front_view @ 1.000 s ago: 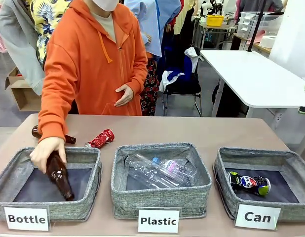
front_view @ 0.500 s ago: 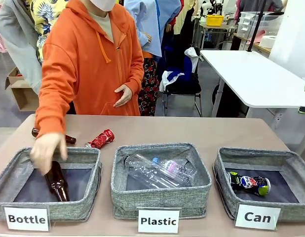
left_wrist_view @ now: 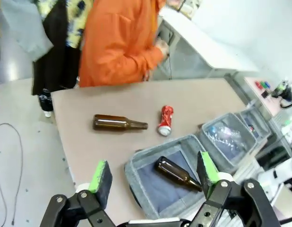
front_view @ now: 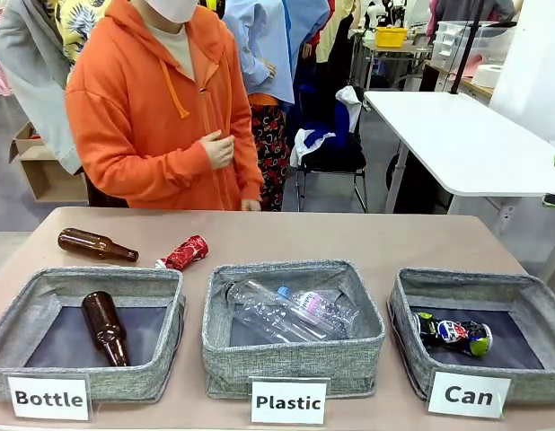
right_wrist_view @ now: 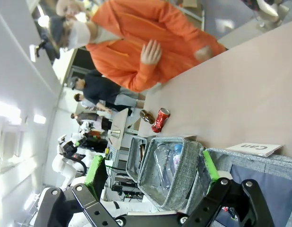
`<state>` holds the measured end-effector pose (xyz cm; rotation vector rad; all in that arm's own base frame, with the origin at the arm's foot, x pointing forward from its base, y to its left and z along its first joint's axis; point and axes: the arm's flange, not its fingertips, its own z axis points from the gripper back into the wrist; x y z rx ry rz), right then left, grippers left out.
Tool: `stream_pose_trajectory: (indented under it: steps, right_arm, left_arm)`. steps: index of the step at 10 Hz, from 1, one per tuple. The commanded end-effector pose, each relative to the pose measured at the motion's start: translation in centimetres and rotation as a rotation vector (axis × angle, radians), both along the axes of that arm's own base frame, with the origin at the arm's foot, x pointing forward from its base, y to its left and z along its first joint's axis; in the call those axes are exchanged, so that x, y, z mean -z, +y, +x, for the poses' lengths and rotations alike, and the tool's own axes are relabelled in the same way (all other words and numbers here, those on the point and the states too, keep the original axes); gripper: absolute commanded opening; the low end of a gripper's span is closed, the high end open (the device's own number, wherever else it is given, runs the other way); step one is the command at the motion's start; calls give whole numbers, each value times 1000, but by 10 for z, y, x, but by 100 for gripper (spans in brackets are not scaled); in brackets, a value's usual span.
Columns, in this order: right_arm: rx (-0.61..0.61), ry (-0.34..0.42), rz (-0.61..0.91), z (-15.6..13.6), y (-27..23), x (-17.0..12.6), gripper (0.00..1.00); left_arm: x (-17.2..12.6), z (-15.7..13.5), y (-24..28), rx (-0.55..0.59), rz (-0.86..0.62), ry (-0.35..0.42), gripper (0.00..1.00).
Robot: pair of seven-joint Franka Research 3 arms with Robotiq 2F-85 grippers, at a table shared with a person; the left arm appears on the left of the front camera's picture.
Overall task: Sort the can waste into the basket.
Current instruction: Pick up the can waste from the table and place it in the right Fabric basket.
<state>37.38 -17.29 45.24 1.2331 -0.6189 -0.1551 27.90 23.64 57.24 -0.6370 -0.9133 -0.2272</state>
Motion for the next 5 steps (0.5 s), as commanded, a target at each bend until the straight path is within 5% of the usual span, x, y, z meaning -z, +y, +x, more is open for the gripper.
stream_pose_trajectory:
  steps: [1,5]
  right_arm:
    - [-13,3,-6,-1,-3,-4,100]
    - [-13,3,-6,-1,-3,-4,100]
  left_arm:
    - [2,24,-57,60,105,14,94]
    - [46,93,-212,385,381,55,94]
